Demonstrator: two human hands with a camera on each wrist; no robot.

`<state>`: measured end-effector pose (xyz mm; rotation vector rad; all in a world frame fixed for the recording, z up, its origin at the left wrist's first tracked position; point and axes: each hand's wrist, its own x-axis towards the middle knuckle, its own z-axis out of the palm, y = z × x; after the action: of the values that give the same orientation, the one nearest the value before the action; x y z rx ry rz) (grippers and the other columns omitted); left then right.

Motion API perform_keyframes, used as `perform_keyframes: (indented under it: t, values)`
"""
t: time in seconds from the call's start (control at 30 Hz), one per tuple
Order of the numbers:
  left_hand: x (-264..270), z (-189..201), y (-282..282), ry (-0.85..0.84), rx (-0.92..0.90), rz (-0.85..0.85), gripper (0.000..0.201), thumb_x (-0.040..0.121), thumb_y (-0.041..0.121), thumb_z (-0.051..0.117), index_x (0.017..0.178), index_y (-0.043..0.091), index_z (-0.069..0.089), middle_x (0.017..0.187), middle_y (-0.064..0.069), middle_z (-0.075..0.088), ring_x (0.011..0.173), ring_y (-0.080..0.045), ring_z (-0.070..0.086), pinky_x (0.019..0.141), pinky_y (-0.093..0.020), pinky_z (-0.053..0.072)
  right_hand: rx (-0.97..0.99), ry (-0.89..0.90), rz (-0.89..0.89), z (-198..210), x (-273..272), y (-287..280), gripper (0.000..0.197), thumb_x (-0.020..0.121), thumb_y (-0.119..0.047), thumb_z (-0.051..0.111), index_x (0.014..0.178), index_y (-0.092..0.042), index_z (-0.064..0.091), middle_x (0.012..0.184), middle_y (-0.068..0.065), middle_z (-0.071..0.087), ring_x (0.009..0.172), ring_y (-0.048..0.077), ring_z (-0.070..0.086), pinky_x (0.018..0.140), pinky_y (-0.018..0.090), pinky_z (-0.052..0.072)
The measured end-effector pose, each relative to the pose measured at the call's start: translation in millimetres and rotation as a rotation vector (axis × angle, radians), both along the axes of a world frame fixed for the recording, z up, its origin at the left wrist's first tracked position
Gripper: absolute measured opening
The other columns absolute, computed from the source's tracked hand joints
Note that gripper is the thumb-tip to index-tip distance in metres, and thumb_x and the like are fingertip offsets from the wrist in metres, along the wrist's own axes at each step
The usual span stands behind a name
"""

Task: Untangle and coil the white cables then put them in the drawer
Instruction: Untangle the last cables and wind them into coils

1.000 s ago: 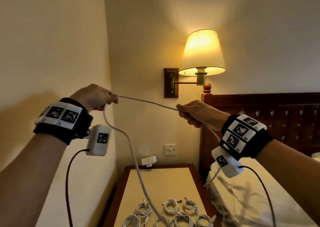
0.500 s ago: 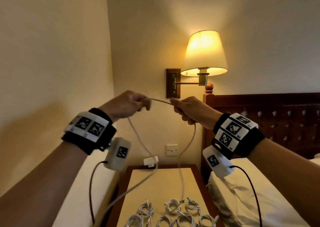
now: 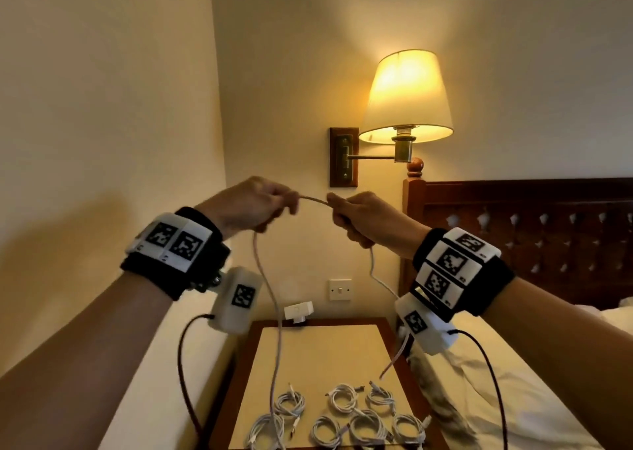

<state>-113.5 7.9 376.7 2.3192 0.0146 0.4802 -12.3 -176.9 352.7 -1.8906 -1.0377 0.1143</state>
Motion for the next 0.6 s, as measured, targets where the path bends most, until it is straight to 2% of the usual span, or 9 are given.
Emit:
perform_keyframes:
  t: [0.07,0.13,0.17,0.23,0.27,0.33,0.47,0.53,0.6]
  values:
    - [-7.7,7.0,22.5,0.033,0.022,0.174,0.032,0.098,0.027,0.052,0.074,0.010,0.065,0.054,0.002,0.039,0.050,-0.013,0.032,0.048,-0.024,0.029,-0.025,0.026,-0.043,-10.7,12.0,-15.0,0.042,0.103,-0.041,0.039,0.073,-0.014,0.053,0.054,-0.004,0.039,0.046,0.010,0.034,0.045,0.021,0.031]
    - [-15.3,8.0,32.0,0.196,0.089,0.206,0.028,0.097,0.028,0.054,0.085,0.009,0.071,0.065,-0.002,0.055,0.056,-0.013,0.047,0.056,-0.027,0.041,-0.006,0.035,-0.055,-19.9,17.3,-25.5,0.039,0.103,-0.037,0.040,0.077,-0.013,0.055,0.057,-0.002,0.040,0.050,0.011,0.035,0.048,0.023,0.033]
    - [-17.1,6.0,28.5,0.278,0.172,0.183,0.027,0.096,0.035,0.055,0.101,0.014,0.071,0.083,-0.002,0.064,0.071,-0.012,0.057,0.070,-0.029,0.048,0.011,0.024,-0.043,-22.3,16.2,-25.6,0.038,0.103,-0.035,0.039,0.077,-0.013,0.055,0.058,-0.002,0.040,0.050,0.011,0.035,0.048,0.023,0.033]
    - [-14.3,1.3,9.2,0.283,0.248,0.065,0.051,0.090,0.052,0.052,0.132,0.023,0.053,0.119,0.003,0.062,0.105,-0.014,0.060,0.096,-0.037,0.045,0.020,-0.034,0.001,-21.3,6.8,-13.9,0.036,0.104,-0.033,0.039,0.078,-0.014,0.056,0.059,-0.002,0.042,0.050,0.009,0.037,0.048,0.022,0.034]
    - [-11.6,0.0,-4.8,0.258,0.190,-0.027,0.055,0.088,0.054,0.051,0.134,0.024,0.051,0.120,0.004,0.062,0.108,-0.014,0.060,0.099,-0.039,0.045,0.012,-0.074,0.013,-19.2,1.3,-4.8,0.035,0.104,-0.032,0.039,0.079,-0.014,0.056,0.060,-0.002,0.043,0.050,0.009,0.038,0.048,0.021,0.035]
    - [-2.2,-3.4,-23.9,0.204,0.082,-0.134,0.038,0.093,0.044,0.052,0.115,0.018,0.066,0.096,0.000,0.066,0.089,-0.015,0.062,0.085,-0.033,0.050,0.006,-0.111,0.031,-16.5,-4.1,10.1,0.035,0.104,-0.032,0.039,0.080,-0.014,0.057,0.060,-0.002,0.044,0.050,0.008,0.040,0.047,0.020,0.036]
    - [5.3,3.7,8.7,0.025,0.134,0.200,0.030,0.096,0.028,0.056,0.074,0.014,0.070,0.073,-0.003,0.052,0.061,-0.014,0.041,0.057,-0.027,0.034,-0.018,0.014,0.004,-22.9,7.9,-1.7,0.038,0.104,-0.036,0.037,0.077,-0.015,0.055,0.057,-0.003,0.041,0.048,0.009,0.037,0.047,0.022,0.034]
    - [1.3,3.8,28.6,0.106,0.175,0.283,0.031,0.096,0.025,0.057,0.071,0.013,0.071,0.068,-0.003,0.057,0.059,-0.015,0.044,0.057,-0.027,0.035,-0.047,0.025,-0.014,-29.6,13.8,-16.2,0.037,0.104,-0.034,0.037,0.079,-0.014,0.055,0.059,-0.002,0.041,0.050,0.010,0.037,0.049,0.022,0.034]
    - [-1.2,-2.0,23.4,0.283,0.222,0.226,0.029,0.096,0.033,0.054,0.084,0.014,0.072,0.078,-0.001,0.068,0.071,-0.014,0.059,0.069,-0.029,0.046,-0.042,-0.001,-0.004,-30.7,13.6,-18.0,0.037,0.104,-0.033,0.037,0.079,-0.014,0.056,0.059,-0.003,0.042,0.050,0.009,0.037,0.049,0.022,0.034]
